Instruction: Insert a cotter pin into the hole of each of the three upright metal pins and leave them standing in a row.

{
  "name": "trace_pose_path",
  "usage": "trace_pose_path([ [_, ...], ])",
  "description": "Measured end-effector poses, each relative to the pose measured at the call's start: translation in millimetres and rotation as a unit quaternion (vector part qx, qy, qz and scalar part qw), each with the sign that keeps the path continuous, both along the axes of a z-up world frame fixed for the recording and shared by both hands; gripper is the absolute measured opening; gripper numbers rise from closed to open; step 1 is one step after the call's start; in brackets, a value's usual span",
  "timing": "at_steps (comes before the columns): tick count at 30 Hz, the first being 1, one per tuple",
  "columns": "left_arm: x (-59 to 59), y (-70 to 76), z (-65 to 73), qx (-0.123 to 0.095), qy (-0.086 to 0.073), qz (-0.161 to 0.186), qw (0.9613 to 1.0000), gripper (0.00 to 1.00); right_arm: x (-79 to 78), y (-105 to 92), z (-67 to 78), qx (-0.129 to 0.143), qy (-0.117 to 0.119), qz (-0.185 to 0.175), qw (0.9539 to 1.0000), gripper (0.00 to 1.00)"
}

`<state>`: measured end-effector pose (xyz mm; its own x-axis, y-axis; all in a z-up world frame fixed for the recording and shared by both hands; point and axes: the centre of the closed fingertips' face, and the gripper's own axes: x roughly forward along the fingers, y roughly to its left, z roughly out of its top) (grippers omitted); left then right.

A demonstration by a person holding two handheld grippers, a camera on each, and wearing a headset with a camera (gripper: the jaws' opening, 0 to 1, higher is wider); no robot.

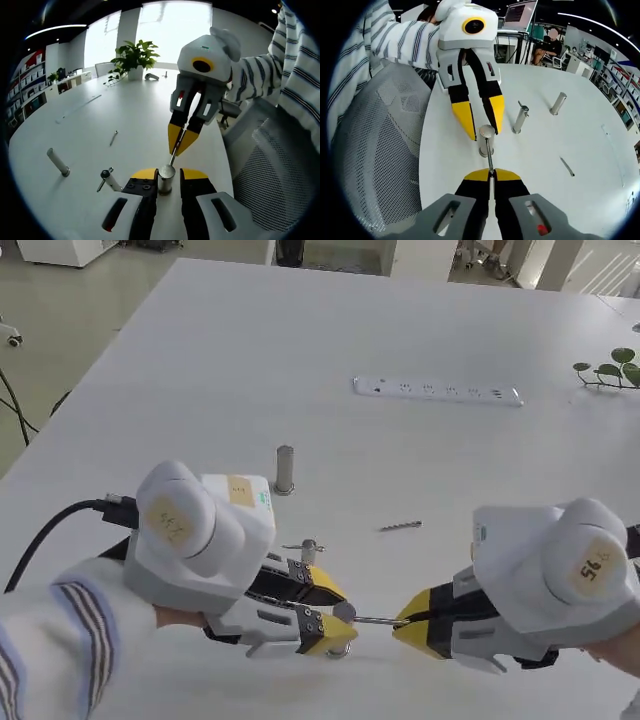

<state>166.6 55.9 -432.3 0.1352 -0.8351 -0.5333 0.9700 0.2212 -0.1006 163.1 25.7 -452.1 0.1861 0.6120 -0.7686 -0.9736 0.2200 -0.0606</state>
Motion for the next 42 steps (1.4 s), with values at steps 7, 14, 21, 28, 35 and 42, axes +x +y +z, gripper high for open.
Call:
trace_pose_path([
  [7, 1.9, 2.4, 0.9, 0.003, -0.003, 0.0, 1.0, 0.1, 2.7, 4.3, 0.7, -0.007, -0.012, 0.021, 0.9997, 0.0],
  [14, 2.3, 1.5, -0.1, 0.003, -0.015, -0.008, 0.9999, 0.09, 4.0, 5.3, -0.4, -0.016, -0.014, 0.042, 0.9989, 0.0],
  [21, 3.1, 1.2, -0.1, 0.005, -0.019, -0.012, 0.9997, 0.09, 1.7, 14.9, 1.3, -0.014, -0.013, 0.061, 0.998, 0.0],
  [28, 3.5, 0.7, -0.2, 0.005, -0.02, -0.011, 0.9997, 0.09, -0.4, 29.9, 1.5, -0.01, -0.015, 0.086, 0.9962, 0.0],
  [35, 5.1, 0.9, -0.3, 0.003, -0.017, -0.004, 0.9998, 0.09, -0.2, 31.9, -2.4, -0.036, -0.036, 0.127, 0.9906, 0.0],
  [42, 5.3, 1.2, -0.1, -0.005, -0.008, 0.005, 0.9999, 0.09, 1.1, 31.0, -3.5, -0.026, -0.039, 0.13, 0.9904, 0.0],
])
